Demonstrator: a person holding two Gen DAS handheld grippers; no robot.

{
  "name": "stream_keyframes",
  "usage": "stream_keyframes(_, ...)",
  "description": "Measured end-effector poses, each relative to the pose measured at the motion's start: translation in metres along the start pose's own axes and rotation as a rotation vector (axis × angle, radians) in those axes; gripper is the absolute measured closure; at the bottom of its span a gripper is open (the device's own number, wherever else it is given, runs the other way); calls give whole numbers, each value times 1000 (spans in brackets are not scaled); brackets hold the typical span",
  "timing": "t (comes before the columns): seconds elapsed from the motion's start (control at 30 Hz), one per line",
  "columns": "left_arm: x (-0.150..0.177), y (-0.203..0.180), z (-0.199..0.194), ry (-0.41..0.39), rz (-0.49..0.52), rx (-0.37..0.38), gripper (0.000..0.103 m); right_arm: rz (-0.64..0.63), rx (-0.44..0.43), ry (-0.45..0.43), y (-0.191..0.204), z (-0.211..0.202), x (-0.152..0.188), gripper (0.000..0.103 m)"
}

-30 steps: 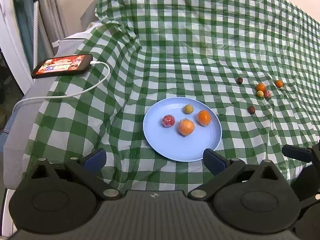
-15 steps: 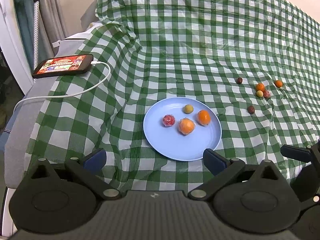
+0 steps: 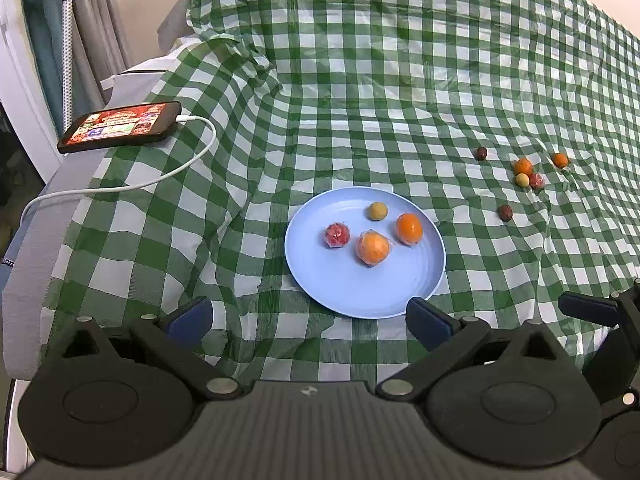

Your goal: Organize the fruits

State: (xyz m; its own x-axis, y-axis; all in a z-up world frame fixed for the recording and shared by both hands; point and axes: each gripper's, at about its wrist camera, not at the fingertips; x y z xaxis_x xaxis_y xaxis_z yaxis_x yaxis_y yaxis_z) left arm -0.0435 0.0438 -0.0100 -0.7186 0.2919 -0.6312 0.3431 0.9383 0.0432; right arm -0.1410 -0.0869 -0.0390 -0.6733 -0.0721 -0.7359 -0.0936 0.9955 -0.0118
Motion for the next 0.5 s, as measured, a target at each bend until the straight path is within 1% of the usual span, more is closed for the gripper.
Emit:
stream_keyframes(0.17, -1, -2, 7, 21, 9, -1, 0, 17, 1, 7, -6, 6, 2, 1)
stream_keyframes(0.23, -1, -5, 11, 32, 18, -2, 0, 35, 15, 9, -11, 8, 3, 1)
stream_keyframes(0.37, -3, -13, 18, 54, 39, 0, 0, 98, 69, 12, -31, 15, 6, 1)
stream_keyframes(0.5, -9, -27, 29, 81, 63, 10, 0, 176, 146, 2, -66, 18, 11, 1)
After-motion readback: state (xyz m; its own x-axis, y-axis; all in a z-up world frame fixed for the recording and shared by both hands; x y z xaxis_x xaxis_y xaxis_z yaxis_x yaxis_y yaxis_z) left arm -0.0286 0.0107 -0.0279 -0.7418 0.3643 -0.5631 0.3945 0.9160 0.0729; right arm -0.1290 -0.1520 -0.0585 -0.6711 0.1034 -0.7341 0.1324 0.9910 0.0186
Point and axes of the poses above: each gripper's, at about its wrist camera, not at the fingertips, and z roughly the way its jaws point, y to its left, x to its underside, and after that the axes turned 3 degrees about -z, right-handed
